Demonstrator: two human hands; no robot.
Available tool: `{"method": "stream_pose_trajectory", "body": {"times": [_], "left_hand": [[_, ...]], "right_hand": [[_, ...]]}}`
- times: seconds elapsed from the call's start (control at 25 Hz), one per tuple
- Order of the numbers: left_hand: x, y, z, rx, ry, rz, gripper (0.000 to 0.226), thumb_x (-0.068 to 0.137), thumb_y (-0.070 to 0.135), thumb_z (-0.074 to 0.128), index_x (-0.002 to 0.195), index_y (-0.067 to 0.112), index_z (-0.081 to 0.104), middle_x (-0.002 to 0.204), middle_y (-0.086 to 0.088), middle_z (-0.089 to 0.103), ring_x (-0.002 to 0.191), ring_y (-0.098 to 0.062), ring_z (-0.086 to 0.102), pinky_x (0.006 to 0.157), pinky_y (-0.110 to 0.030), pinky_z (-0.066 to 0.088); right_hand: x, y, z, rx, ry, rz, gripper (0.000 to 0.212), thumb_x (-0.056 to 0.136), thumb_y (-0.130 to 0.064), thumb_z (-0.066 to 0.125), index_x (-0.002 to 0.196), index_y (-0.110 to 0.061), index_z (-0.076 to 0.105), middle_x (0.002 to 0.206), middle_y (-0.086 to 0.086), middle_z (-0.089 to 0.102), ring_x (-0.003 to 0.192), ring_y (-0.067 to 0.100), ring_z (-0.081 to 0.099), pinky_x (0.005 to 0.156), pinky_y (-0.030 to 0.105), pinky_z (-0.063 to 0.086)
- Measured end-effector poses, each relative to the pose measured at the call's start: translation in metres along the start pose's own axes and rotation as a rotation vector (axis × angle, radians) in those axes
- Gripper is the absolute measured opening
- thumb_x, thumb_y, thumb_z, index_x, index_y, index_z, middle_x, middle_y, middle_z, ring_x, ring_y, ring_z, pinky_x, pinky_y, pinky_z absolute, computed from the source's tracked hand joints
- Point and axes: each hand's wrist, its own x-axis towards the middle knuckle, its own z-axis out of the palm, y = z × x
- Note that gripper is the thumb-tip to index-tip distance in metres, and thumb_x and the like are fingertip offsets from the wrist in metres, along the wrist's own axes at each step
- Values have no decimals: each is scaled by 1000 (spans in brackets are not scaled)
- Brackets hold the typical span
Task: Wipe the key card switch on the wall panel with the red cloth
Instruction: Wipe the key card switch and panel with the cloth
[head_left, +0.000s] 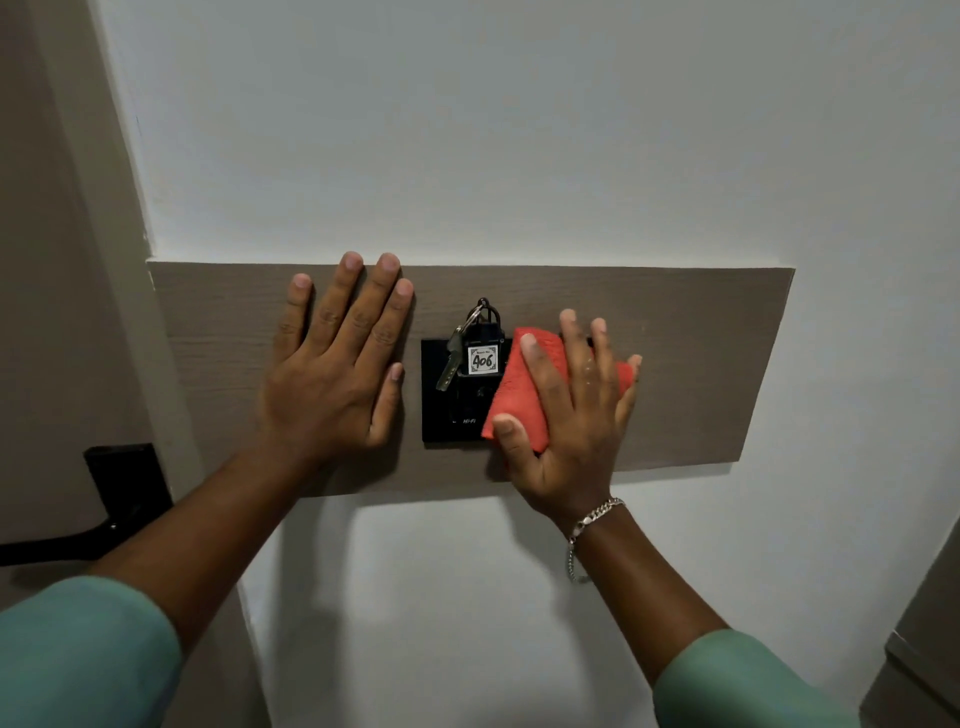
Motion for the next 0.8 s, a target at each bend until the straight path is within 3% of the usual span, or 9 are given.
{"method": "stream_pose_trajectory", "body": {"times": [0.16,0.32,0.48,0.68,0.8], "left_hand": [[-1,0,0,5,2,3,68,94,35,34,156,9,21,164,-10,17,153,-31,13,123,-54,9],[0,0,2,11,10,1,68,95,35,34,157,10,20,164,-10,17,153,-31,12,123,-55,10],[-1,0,2,8,6,1,69,95,35,34,157,10,19,165,-9,15,154,-31,11,122,-56,11],[-1,1,4,8,15,10,69,95,35,33,157,10,18,165,-8,11,154,-29,6,122,-55,9],[-1,-1,6,5,16,15,69,95,35,33,157,10,17,165,-8,9,154,-29,4,122,-55,8]], "right_hand": [[-12,28,-7,4,-42,-199,58,98,-57,35,147,-25,39,156,14,36,148,38,28,114,73,21],[2,7,4,4,46,44,57,98,-57,34,151,-34,34,162,8,29,153,30,21,124,58,10],[-18,25,-2,-27,-4,-205,57,97,-55,41,148,-29,39,156,14,37,148,37,29,118,69,19],[-2,11,8,31,112,112,55,99,-56,39,148,-32,40,159,13,35,152,31,26,123,59,15],[-14,12,6,0,29,-107,57,96,-59,42,148,-35,39,157,12,35,151,32,27,121,63,15]]}}
